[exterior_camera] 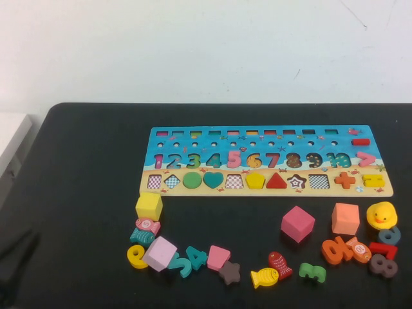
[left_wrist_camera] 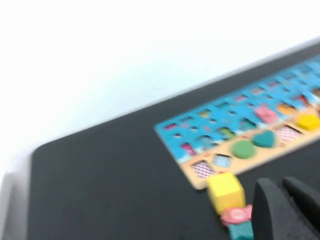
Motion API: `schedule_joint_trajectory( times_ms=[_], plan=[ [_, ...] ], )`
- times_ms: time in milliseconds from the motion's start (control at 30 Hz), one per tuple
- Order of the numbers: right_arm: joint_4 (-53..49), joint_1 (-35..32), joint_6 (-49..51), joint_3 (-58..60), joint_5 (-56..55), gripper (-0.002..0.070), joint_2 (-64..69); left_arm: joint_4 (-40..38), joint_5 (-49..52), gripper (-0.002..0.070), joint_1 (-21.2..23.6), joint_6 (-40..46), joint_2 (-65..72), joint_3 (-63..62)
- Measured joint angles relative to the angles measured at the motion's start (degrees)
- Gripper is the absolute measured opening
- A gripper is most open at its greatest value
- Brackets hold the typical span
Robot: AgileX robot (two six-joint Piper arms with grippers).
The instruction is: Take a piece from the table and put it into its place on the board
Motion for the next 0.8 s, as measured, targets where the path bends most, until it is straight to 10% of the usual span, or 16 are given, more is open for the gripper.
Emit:
schedule_joint_trajectory(
  times_ms=[433, 800],
  plan=[
    [0.00, 0.00, 0.00, 0.00, 0.00, 0.0018, 0.00, -7.19, -2.49, -0.0001, 18.91, -0.64, -24.48, 17.88],
    [0.00, 0.00, 0.00, 0.00, 0.00, 0.0018, 0.00, -7.69, 14.36, -0.0002, 19.44, 2.48, -27.90, 17.88]
  ],
)
